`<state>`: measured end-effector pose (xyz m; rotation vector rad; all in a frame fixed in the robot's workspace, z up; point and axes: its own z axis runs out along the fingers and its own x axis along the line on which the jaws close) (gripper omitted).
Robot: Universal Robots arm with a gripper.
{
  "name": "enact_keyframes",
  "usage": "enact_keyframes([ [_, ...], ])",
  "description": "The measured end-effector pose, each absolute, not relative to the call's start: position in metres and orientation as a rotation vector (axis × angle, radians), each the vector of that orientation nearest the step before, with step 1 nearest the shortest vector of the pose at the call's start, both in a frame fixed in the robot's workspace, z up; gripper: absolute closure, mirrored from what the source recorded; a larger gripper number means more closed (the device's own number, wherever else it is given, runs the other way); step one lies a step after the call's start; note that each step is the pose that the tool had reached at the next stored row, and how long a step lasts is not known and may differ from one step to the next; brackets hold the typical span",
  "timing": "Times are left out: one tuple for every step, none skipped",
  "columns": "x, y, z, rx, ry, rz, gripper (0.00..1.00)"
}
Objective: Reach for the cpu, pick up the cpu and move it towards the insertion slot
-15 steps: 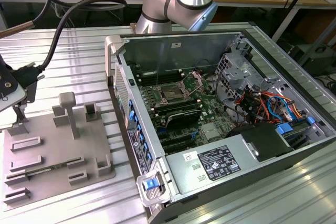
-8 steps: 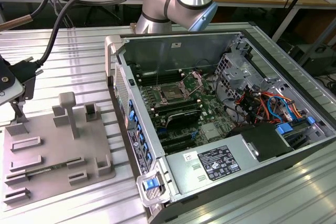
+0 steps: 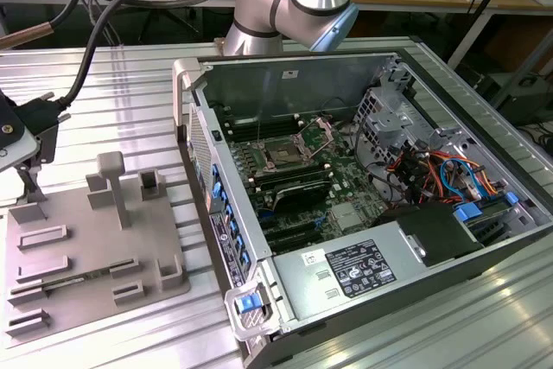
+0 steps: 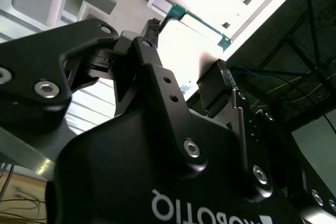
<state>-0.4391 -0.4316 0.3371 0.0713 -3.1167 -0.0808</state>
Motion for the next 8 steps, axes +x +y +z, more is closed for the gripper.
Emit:
enact_keyframes([
  [-0.4391,-0.4316,0.3384,0.071,-3.117,-0.081,0.45],
  [-0.4391,-0.4316,0.3393,0.071,-3.117,-0.081,0.45],
  [-0.4391,-0.4316,0.3408,0.071,-3.117,-0.081,0.45],
  [-0.4391,-0.4316,0.3422,0.071,-3.117,-0.081,0.45],
  [-0.4391,-0.4316,0.3436,0.071,-3.117,-0.081,0.45],
  [-0.4391,-0.4316,0.3449,0.071,-3.117,-0.081,0.45],
  [-0.4391,-0.4316,0.3465,0.071,-3.117,-0.081,0.45],
  [-0.4391,-0.4316,0.3477,0.071,-3.117,-0.081,0.45],
])
